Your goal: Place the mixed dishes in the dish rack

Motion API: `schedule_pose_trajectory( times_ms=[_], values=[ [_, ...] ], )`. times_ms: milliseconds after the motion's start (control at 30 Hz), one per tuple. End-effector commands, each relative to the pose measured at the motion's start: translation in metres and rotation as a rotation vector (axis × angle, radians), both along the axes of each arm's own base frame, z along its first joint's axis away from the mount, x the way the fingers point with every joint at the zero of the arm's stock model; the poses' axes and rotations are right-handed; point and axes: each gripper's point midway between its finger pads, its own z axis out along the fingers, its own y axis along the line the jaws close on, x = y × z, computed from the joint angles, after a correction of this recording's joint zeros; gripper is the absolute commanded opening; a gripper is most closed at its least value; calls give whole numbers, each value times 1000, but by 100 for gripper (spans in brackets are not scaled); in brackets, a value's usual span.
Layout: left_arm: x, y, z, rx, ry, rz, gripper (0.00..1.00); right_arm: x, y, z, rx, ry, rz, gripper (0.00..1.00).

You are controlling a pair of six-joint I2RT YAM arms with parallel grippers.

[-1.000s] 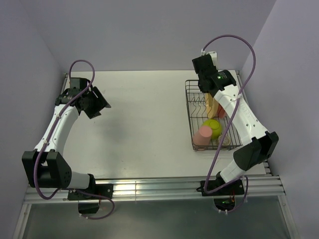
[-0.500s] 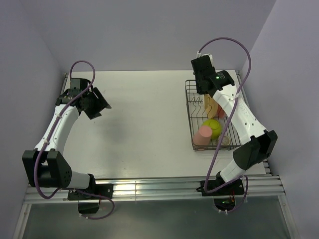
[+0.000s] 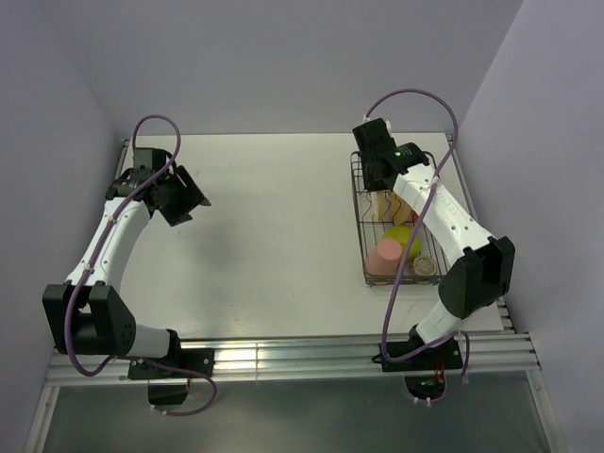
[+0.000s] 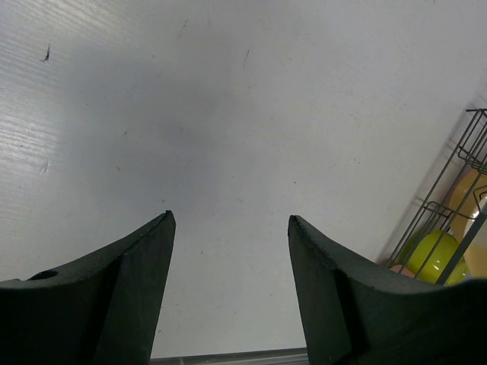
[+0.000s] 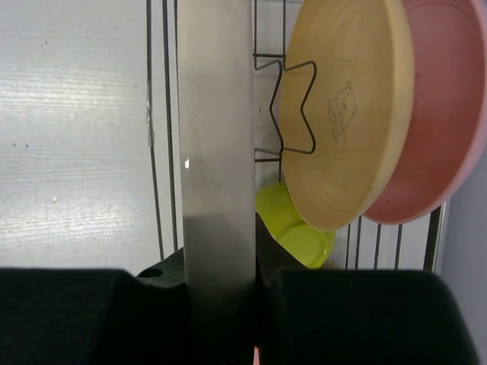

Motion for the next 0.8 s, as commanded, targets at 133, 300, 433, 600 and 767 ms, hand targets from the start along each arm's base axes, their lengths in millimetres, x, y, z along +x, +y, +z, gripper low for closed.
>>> schedule_pose_trajectory(
  times_ms=[133,300,433,600,767],
  values=[
    [3,1,1,9,-14,-10,67,18,9,3,54,-85,-25,0],
    [2,2,-1,14,-12,-8,67,15,11,-6,73,-64,-40,0],
    [2,1,-4,11,-1,-11,67,12,13,-15,110,-55,-64,0],
    [4,0,-5,7,1,-14,67,11,11,-24,111,-32,-79,2],
    [4,-1,-8,5,7,-16,67,8,6,-26,107,-30,-88,20]
  ],
)
